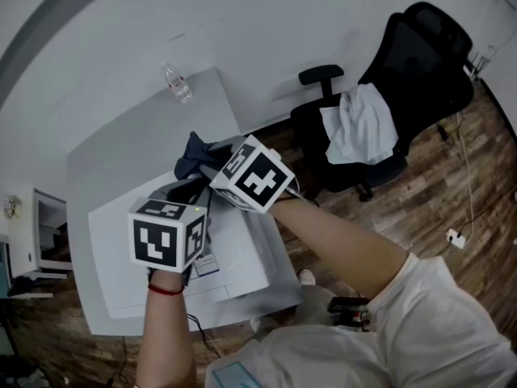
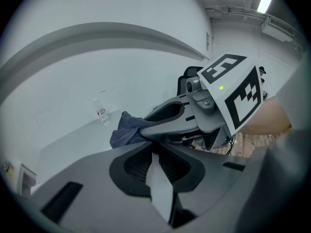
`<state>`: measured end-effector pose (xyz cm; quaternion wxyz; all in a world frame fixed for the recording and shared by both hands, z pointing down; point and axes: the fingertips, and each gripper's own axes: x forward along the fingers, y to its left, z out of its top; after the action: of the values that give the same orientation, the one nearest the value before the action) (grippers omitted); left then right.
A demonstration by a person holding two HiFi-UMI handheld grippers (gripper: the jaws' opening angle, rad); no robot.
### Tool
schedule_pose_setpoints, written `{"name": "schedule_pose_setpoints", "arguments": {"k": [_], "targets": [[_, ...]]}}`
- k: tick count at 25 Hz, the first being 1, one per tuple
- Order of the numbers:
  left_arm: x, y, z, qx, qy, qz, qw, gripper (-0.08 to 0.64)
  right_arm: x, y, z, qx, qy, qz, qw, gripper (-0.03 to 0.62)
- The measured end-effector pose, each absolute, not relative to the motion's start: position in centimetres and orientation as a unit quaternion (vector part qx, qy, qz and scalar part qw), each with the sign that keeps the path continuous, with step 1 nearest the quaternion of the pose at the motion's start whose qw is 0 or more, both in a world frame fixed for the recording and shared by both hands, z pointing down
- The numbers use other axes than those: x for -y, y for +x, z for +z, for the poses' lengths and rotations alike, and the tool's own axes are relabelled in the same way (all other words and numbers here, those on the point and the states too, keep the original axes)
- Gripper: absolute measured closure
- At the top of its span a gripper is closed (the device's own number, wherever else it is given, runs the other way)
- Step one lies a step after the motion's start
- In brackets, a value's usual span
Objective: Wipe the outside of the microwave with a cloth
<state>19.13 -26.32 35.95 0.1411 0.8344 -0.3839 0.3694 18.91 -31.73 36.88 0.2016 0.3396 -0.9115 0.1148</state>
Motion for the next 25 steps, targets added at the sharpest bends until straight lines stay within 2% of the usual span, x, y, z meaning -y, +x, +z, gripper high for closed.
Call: {"name": "schedule_pose_setpoints", "arguments": {"k": [6,12,19,25], "targets": [[26.7,20.5,36.6,0.373,0.831,0.393,0.125,0.509,32.2,21.4,36.9,0.913,0.357,0.173,0.091,0.499],[26.7,21.6,37.1,0.360,0.834,0.400,0.119,0.509,32.1,23.2,38.0,0.898,0.374,0.228,0.041,0.500],[27.2,21.7,36.9,0.363,0.830,0.406,0.116,0.509,32.2,25.5,41.4,0.822,0.383,0.414,-0.079,0.500],[27.5,22.8,37.1,0.348,0.833,0.418,0.106,0.508,31.4,25.1,43.3,0.789,0.345,0.499,-0.094,0.500]]}}
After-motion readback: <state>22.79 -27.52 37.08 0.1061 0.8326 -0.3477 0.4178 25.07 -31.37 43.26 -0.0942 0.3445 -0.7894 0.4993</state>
